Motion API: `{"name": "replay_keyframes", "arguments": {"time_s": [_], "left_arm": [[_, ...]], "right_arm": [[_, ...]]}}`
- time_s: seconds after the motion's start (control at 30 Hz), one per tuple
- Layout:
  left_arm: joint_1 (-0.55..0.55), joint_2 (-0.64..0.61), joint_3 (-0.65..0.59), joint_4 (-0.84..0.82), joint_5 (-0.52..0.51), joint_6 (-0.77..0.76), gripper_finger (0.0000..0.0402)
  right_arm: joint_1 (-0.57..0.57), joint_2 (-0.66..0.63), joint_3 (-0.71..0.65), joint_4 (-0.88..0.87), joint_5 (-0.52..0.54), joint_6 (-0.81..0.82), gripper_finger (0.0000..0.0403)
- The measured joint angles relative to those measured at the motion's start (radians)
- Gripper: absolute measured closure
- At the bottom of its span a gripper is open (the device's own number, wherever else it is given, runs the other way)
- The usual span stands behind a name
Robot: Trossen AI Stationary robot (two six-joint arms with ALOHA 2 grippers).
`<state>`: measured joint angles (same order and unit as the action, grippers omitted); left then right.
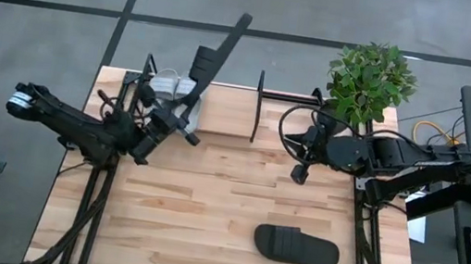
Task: Pick and place slides into the shelf
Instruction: Put the top black slides on the shelf
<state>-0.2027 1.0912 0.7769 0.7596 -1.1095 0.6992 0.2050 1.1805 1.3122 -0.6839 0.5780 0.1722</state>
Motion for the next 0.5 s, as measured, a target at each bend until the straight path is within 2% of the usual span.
{"name": "replay_keyframes", "arguments": {"time_s": [0.13,0.37,0.5], "left_arm": [[0.018,-0.022,-0.027,-0.013,0.114,-0.144,0.0375],[0.136,-0.05,-0.151,0.004,0.421,-0.425,0.0375],[0.227,-0.041,-0.23,0.135,0.465,-0.51,0.0375]], "right_arm": [[0.0,0.0,-0.014,0.0,0.0,0.002,0.0364],[0.0,-0.001,-0.019,0.001,0.0,0.002,0.0364],[0.0,-0.001,-0.019,0.001,0.0,0.002,0.0364]]}}
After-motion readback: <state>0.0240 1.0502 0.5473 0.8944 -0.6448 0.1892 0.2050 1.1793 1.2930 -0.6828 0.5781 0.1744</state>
